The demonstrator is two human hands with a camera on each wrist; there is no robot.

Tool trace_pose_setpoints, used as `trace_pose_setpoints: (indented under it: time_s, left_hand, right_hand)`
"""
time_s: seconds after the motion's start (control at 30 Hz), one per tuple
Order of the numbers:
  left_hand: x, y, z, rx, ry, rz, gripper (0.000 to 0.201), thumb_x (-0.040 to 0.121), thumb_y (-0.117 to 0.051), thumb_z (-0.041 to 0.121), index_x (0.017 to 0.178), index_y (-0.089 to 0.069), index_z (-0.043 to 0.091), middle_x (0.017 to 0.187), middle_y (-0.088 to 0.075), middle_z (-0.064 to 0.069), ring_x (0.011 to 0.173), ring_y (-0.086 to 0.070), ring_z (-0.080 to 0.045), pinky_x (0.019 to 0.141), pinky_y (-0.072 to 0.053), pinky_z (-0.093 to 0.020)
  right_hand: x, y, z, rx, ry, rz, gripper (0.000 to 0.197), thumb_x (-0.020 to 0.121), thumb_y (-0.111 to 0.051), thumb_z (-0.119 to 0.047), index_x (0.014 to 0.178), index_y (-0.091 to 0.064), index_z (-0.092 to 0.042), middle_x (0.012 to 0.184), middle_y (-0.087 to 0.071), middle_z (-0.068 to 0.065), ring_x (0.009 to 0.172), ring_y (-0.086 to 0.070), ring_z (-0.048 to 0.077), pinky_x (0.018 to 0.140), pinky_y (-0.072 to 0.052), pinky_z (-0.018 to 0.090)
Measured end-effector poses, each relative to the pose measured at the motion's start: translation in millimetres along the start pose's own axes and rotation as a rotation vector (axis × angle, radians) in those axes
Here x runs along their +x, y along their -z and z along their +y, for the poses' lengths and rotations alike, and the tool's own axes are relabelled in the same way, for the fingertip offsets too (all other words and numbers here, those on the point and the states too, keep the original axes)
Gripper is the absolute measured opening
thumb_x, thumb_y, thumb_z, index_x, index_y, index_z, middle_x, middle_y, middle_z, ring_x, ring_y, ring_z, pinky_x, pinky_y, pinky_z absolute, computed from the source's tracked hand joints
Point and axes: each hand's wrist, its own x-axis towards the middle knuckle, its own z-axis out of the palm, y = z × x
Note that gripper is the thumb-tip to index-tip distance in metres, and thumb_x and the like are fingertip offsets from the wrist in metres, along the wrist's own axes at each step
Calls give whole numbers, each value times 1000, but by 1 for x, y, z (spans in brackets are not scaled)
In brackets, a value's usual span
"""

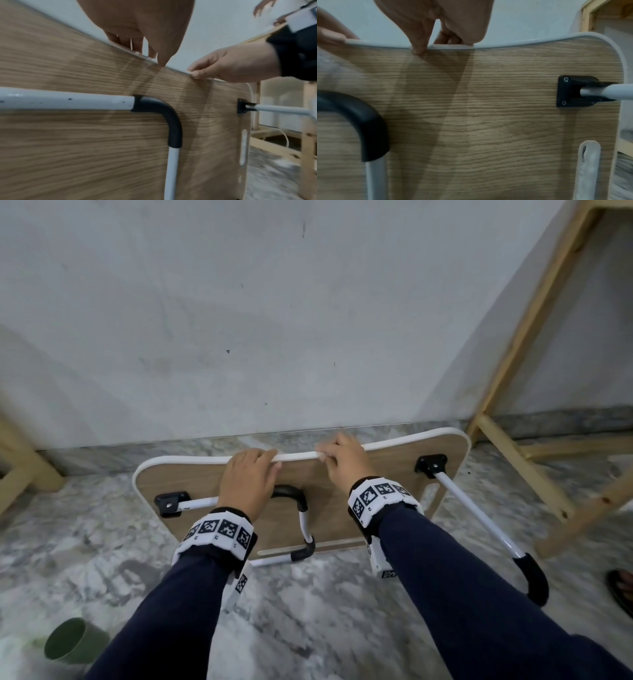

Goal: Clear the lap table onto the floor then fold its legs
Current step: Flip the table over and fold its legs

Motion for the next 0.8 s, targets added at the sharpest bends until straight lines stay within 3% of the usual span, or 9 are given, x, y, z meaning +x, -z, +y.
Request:
trace_pose_setpoints:
  time_s: [0.1,0.17,0.3,0.37,0.43,0.53,0.63,0.73,0.8]
  left_hand:
    - [0,0,-9,21,15,-21,64,83,-15,55,117,-60,24,104,-65,-2,105,-55,-27,94,-33,-38]
    - [-1,1,-12,41,24,-60,68,80,-12,59,117,-60,28,106,-65,0,107,-54,-25,95,-30,-38]
    - [2,5,-8,12,59,-47,42,93,-36,48,118,-61,27,111,-66,-5,112,-53,-28,101,-28,-41]
    - [5,2,-2,-12,87,-27,34,93,-43,42,117,-62,25,113,-66,-9,113,-53,-30,104,-26,-42]
    - [10,0,-5,-5,122,-8,34,93,-45,40,115,-64,23,113,-66,-13,113,-53,-32,105,-25,-43]
    - [11,-3,-2,-3,137,0,35,92,-46,41,113,-66,20,115,-65,-16,113,-53,-34,105,-24,-44]
    - [7,-4,0,-3,130,23,36,92,-46,40,114,-66,19,117,-64,-18,115,-52,-35,106,-24,-43]
    - [5,-5,0,1,133,28,37,93,-44,41,114,-65,20,116,-63,-18,114,-52,-36,106,-23,-44]
    - [5,-6,0,8,136,15,37,93,-43,41,115,-64,20,116,-63,-18,114,-52,-36,106,-23,-45]
  right_hand:
    - [-5,20,-5,72,-55,-131,23,92,-51,-14,107,-67,-8,114,-55,14,114,-47,27,99,-38,33]
    - [-13,45,0,210,-109,-185,25,92,-53,-17,111,-66,-10,123,-54,12,115,-50,21,98,-37,25]
    - [-49,95,44,210,-259,30,25,89,-55,-6,112,-64,-7,110,-58,10,103,-58,22,100,-45,33]
    - [-79,111,74,95,-369,47,29,88,-55,-3,116,-61,-7,113,-57,12,104,-57,22,94,-45,29]
    - [-105,118,97,34,-468,39,33,88,-54,-5,120,-58,-9,122,-56,15,112,-56,26,92,-43,30]
    - [-144,121,114,15,-550,23,32,91,-50,-6,123,-56,-10,122,-55,17,110,-56,30,84,-40,25]
    - [-157,114,118,68,-587,134,31,92,-46,-4,118,-61,-10,113,-60,16,99,-58,28,77,-38,23]
    - [-155,109,117,192,-646,200,34,90,-47,3,116,-65,-9,103,-59,8,77,-57,16,56,-42,10]
    - [-155,103,114,233,-665,213,38,88,-47,7,118,-64,-10,110,-61,13,78,-53,17,59,-43,13]
